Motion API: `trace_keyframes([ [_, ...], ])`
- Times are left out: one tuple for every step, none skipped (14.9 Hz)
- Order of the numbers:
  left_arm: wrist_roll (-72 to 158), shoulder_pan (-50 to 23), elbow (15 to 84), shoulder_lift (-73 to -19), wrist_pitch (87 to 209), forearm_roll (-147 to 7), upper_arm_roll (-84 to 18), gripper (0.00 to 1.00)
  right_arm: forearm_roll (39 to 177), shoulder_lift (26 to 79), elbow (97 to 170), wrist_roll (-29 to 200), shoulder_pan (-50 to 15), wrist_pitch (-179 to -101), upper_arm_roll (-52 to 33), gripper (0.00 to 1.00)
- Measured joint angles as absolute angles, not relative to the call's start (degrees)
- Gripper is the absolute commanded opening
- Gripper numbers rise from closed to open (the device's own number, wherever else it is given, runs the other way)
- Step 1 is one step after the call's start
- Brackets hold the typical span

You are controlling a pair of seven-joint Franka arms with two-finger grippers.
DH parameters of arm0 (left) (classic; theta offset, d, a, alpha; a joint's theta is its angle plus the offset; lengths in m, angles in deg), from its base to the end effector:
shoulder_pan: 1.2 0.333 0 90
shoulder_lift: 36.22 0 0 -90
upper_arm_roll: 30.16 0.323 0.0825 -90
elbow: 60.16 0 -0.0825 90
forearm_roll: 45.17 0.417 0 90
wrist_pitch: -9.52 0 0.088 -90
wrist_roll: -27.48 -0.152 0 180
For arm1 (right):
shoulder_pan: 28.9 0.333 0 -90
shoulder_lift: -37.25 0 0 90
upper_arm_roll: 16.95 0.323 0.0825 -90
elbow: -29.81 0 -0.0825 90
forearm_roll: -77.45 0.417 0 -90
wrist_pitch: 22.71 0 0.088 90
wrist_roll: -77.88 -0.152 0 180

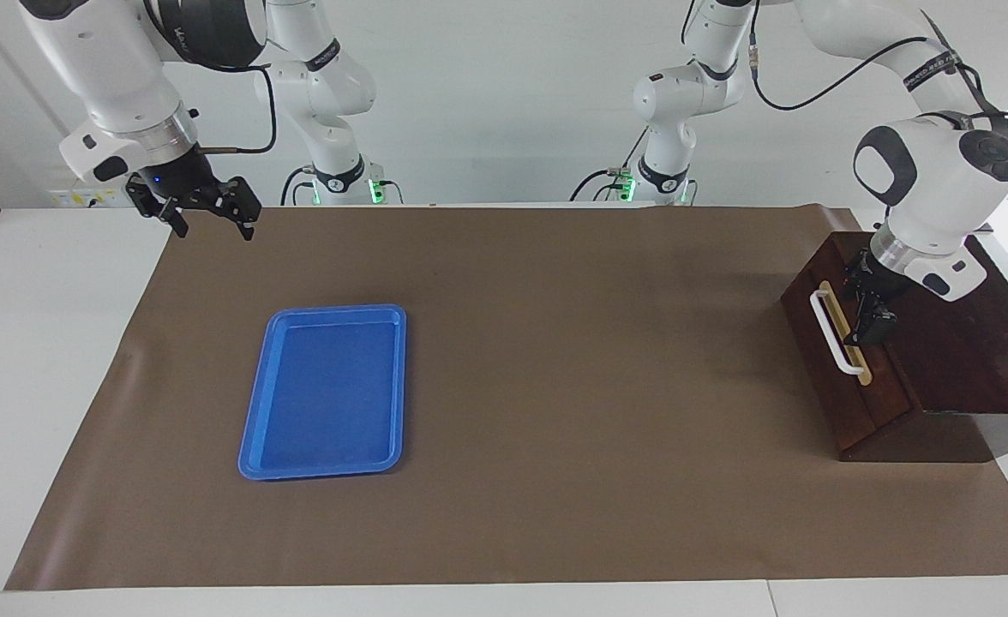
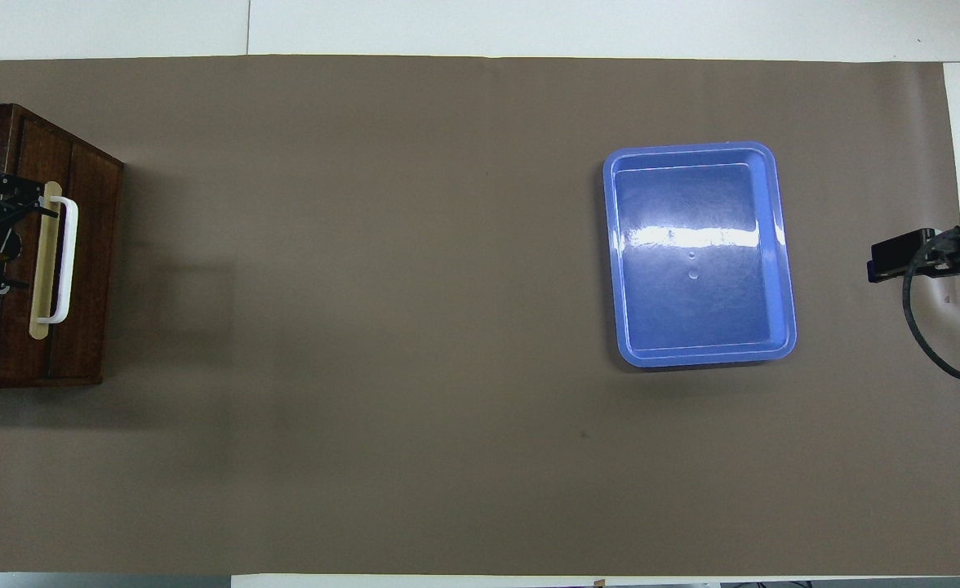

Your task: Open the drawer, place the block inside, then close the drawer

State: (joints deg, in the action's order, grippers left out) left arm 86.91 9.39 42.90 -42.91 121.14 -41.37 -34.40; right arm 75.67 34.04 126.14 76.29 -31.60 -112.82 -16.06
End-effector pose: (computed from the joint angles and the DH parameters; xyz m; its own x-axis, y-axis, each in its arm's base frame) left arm 0.6281 0.0783 0.4322 0.4300 0.9006 0.0628 0.9024 -0.4309 0.0005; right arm 0.5646 -0.0224 0.5635 0.9969 -0.0593 -0.0516 -0.0576 -0.9978 0.0333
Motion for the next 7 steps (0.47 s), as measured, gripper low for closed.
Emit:
trace_keyframes([
  [83.3, 8.8, 40.2, -42.7, 117.8, -41.4, -34.6, 1.00, 75.8, 34.0, 126.1, 76.3, -31.6, -112.8, -16.1, 1.00],
  [78.6, 7.9, 37.4, -42.3, 113.7, -41.3, -34.9, 1.00, 75.9, 34.0, 126.1, 76.3, -31.6, -112.8, -16.1, 1.00],
  [73.0, 6.8, 35.1, -41.6, 109.5, -41.3, -35.2, 1.00, 75.9, 34.0, 126.1, 76.3, -31.6, -112.8, -16.1, 1.00],
  [67.0, 5.6, 33.6, -40.8, 105.9, -41.3, -35.6, 1.00, 75.9, 34.0, 126.1, 76.3, -31.6, -112.8, -16.0, 1.00],
  [61.2, 4.3, 32.8, -39.7, 103.1, -41.3, -35.8, 1.00, 75.9, 34.0, 126.1, 76.3, -31.6, -112.8, -16.0, 1.00],
  [56.0, 3.3, 32.5, -38.6, 101.1, -41.4, -36.0, 1.00, 75.9, 34.0, 126.1, 76.3, -31.6, -112.8, -16.0, 1.00],
  [51.6, 2.6, 32.5, -37.7, 99.6, -41.4, -36.1, 1.00, 75.9, 34.0, 126.1, 76.3, -31.6, -112.8, -15.9, 1.00],
])
